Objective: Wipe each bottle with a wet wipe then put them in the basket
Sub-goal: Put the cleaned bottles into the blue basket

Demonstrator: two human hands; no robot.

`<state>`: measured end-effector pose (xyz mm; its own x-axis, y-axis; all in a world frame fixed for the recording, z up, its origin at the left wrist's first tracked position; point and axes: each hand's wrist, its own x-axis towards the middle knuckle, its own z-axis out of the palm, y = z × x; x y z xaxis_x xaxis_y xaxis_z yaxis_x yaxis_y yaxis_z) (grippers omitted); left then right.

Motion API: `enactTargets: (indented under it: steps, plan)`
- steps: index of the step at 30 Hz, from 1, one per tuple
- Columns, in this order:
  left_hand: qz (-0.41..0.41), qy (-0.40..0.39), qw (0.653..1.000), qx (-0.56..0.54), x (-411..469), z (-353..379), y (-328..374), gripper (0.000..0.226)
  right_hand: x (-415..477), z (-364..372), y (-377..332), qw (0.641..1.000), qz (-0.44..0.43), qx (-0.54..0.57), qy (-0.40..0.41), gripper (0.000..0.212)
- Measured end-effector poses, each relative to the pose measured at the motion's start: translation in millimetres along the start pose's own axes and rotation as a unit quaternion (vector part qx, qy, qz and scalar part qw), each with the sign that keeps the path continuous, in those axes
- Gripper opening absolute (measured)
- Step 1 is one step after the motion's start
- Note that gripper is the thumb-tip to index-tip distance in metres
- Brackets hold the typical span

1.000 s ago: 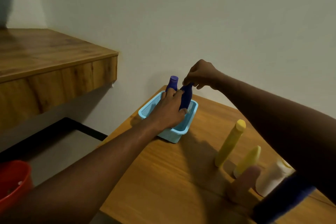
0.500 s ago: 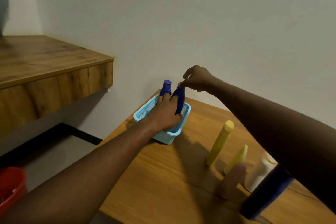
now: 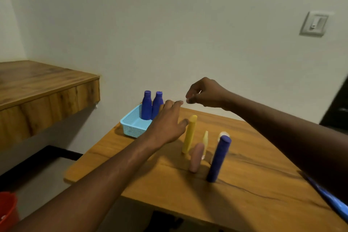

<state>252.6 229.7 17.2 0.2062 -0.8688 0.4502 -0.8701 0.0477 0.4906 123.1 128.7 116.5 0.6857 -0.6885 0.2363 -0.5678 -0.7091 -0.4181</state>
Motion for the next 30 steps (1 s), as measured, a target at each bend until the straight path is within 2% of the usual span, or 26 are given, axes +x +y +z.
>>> enactTargets:
  steps: [6,12,14,18,21,27,30]
  plan:
    - [0.044,-0.035,0.998,-0.022,-36,14,73,0.056,-83,-37,14,0.996,0.009,-0.050,-0.071,0.028]
    - [0.015,-0.046,0.995,-0.084,-56,34,104,0.033,-131,-40,42,0.986,0.036,-0.035,-0.159,0.040]
    - [0.011,-0.049,0.995,-0.091,-61,40,107,0.029,-139,-32,47,0.987,0.016,-0.040,-0.156,0.040]
    - [0.012,-0.063,0.993,-0.098,-69,48,107,0.030,-147,-17,55,0.994,-0.005,-0.054,-0.099,0.036]
    - [0.011,-0.070,0.994,-0.089,-72,51,104,0.031,-147,-8,58,0.995,-0.009,-0.077,-0.071,0.040]
    - [0.009,-0.053,0.996,-0.075,-78,60,99,0.028,-142,-4,53,0.991,0.001,-0.111,-0.079,0.039]
    - [0.023,-0.018,0.996,-0.085,-78,60,95,0.026,-139,-8,51,0.989,0.006,-0.113,-0.092,0.030]
